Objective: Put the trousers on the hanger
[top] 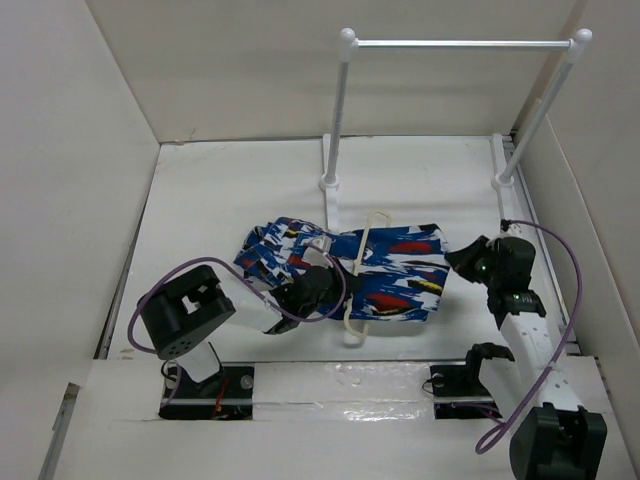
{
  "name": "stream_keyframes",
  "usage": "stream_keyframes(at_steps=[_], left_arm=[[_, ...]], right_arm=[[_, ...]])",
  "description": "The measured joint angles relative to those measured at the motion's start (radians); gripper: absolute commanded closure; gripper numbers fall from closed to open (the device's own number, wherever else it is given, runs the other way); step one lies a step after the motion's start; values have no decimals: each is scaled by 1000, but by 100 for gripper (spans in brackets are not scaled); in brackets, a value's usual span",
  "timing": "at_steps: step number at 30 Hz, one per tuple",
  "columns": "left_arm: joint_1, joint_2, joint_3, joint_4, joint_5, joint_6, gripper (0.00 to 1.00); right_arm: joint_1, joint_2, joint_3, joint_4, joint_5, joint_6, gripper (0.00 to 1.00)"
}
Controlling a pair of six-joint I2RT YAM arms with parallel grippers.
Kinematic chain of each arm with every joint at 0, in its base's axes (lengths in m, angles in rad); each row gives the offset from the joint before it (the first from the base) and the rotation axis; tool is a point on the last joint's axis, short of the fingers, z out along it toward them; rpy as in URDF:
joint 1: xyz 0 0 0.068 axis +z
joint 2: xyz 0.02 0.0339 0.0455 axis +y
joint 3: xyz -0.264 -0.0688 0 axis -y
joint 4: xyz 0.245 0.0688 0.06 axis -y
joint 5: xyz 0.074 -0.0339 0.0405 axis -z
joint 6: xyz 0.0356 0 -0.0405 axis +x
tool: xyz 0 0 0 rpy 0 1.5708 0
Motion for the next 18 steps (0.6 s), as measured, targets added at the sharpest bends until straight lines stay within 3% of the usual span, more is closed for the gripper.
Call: stream_keyframes(at_steps=[18], left_arm=[[50,10,5,-56,19,42,100]], right_arm=[[-162,-21,34,-76,-171,7,100]])
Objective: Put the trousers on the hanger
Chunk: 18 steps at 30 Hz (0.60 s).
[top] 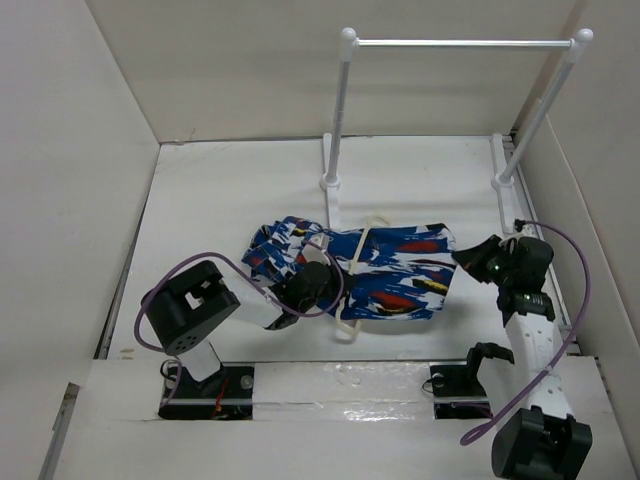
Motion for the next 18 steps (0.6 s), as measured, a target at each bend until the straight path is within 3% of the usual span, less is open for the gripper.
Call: stream_keyframes(at_steps=[5,18], left_arm=[[-3,14,24,3,12,0,100],[-43,117,176,-114,-64,-26,100]], right_arm=[[-11,-58,52,-46,-16,-1,100],[-35,-13,157,-74,-86,-34,100]])
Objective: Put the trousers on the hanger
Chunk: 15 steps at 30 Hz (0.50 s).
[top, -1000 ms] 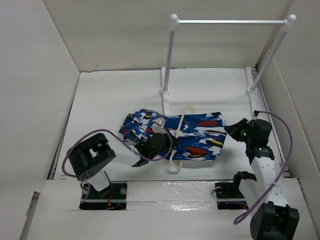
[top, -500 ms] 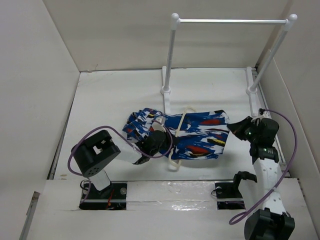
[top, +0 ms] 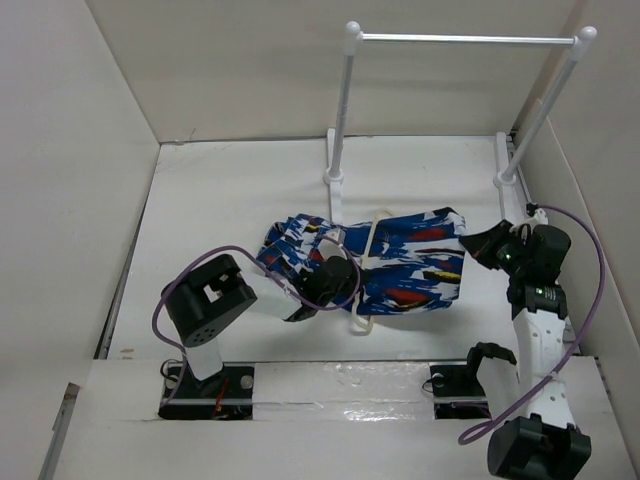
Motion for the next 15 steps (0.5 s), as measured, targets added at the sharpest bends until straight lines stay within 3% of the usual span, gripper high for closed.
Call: stream_keyframes(at_steps=[15], left_arm=[[42,-61,-35,-37,-22,12,100]], right_arm=[[-58,-19,12,-50,3,15,100]])
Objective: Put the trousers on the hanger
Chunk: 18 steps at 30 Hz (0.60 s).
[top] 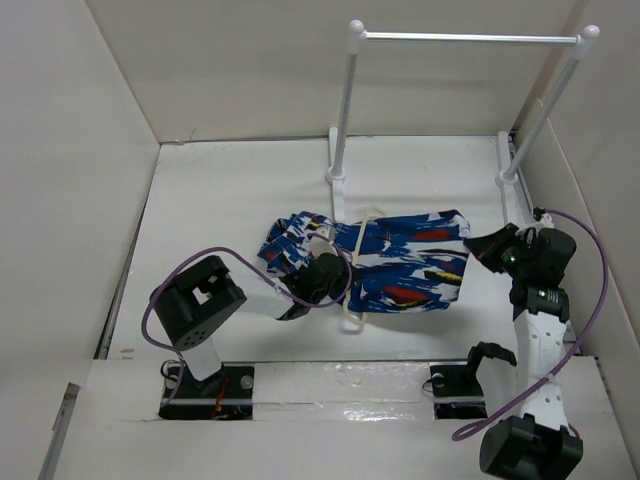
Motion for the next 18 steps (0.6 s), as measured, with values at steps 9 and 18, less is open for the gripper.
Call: stream_keyframes(at_steps=[9,18], left_arm=[[-102,-192,-35,-199,-177,-10,100],[-200,-382,-40,-366,-348,17,100]], right_arm=[[-26,-3,-205,92,16,-7,75],[-2,-10,-185,146,56,-34,27]])
